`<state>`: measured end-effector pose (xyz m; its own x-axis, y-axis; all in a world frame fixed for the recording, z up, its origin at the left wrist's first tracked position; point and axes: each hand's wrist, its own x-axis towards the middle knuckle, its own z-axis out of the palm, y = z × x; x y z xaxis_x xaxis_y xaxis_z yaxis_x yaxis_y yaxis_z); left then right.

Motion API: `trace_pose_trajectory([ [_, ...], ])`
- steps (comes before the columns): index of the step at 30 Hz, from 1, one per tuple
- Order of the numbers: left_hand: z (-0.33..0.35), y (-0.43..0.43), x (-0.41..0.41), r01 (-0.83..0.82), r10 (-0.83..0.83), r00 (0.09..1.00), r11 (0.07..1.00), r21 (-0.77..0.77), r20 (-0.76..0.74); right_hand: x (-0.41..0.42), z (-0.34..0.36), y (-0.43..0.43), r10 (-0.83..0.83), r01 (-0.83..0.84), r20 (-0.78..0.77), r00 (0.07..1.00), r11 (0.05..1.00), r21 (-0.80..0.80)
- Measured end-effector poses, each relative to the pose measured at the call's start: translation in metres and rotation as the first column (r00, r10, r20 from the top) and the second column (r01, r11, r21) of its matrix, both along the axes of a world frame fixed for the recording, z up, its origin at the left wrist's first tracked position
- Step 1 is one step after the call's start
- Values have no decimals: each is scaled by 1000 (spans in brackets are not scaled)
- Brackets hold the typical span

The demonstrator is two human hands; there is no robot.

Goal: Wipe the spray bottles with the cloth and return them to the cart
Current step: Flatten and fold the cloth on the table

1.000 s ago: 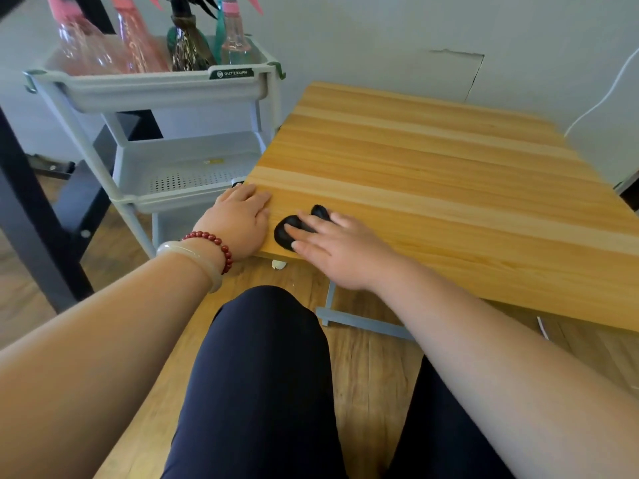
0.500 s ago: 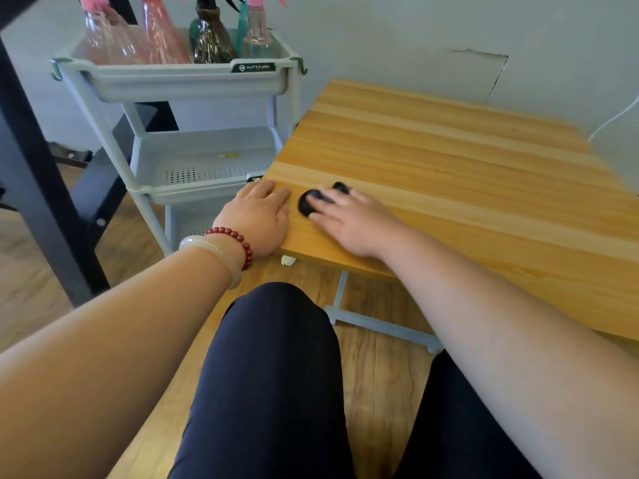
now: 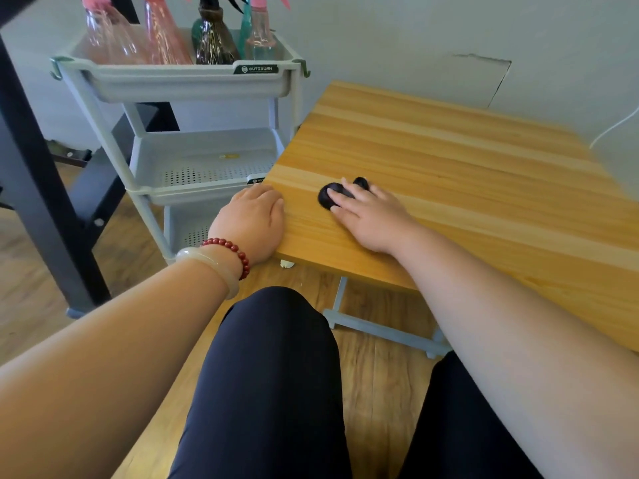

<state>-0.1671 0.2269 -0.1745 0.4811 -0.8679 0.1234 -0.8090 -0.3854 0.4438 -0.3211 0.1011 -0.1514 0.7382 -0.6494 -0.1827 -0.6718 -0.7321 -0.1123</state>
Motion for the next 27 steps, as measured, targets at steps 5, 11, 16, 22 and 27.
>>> trace_pose_trajectory([
  [5, 3, -3, -3, 16, -18, 998, 999, 35, 58, -9, -3, 10, 127, -148, 152, 980, 980, 133],
  [11, 20, -27, -4, 59, -58, 998, 995, 81, -18, -21, 10, -13, -303, 208, 555, 775, 951, 228],
  [16, 20, -56, -21, 159, -153, 986, 980, 118, -60, -8, 2, -15, -301, 223, 542, 784, 953, 206],
  [22, 22, -65, -23, 23, -74, 955, 984, -177, -287, -21, 6, -35, -465, 230, 775, 429, 885, 404],
  [27, 31, -73, -32, 156, -213, 878, 974, -165, -429, -26, 13, -47, -433, 155, 857, 281, 901, 404],
])
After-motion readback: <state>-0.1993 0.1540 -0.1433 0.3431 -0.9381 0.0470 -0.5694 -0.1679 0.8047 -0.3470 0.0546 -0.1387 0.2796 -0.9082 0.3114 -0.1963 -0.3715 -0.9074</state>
